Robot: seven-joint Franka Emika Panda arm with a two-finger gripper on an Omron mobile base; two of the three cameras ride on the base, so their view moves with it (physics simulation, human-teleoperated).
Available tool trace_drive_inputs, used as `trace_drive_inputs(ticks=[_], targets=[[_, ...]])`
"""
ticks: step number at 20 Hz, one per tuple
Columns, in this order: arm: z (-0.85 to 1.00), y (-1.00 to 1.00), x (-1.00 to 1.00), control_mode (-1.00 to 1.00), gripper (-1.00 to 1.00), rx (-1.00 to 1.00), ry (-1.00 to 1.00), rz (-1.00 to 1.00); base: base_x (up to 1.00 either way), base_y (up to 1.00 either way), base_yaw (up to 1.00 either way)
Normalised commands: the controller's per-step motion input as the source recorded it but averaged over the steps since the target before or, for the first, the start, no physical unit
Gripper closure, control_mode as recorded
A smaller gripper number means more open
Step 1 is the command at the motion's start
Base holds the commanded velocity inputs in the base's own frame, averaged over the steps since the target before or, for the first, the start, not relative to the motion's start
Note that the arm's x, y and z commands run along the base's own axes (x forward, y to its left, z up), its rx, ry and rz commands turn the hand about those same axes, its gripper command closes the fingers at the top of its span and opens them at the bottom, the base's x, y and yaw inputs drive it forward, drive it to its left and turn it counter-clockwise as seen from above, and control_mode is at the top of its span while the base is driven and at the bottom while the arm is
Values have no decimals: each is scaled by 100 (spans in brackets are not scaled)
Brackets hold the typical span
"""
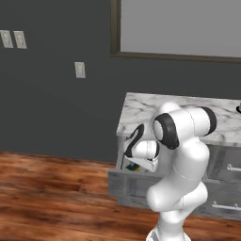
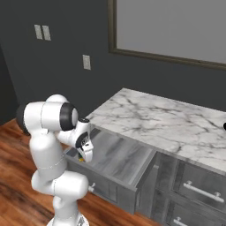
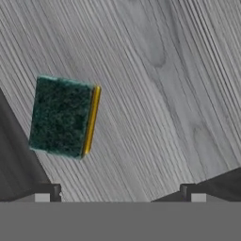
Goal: Restock the sink supplies by placing the sponge and soap dispenser on the counter and next to the sink. Make sure the soap dispenser is upright.
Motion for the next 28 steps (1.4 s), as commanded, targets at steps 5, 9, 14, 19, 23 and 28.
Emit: trace_drive_inputs(ticks=[5, 9, 14, 19, 23, 28], targets=[[-30, 0, 4, -100, -100, 0, 0, 0, 0, 0, 0], [-17, 0, -4, -100, -100, 1, 0, 0, 0, 0, 0], [0, 1, -69, -100, -100, 5, 0, 0, 0, 0, 0], [4, 2, -87, -100, -100, 6, 0, -2, 0, 0, 0], [55, 0, -17, -100, -100, 2, 0, -4, 0, 0, 0], [13, 17, 49, -100, -100, 0, 0, -3, 0, 0, 0]])
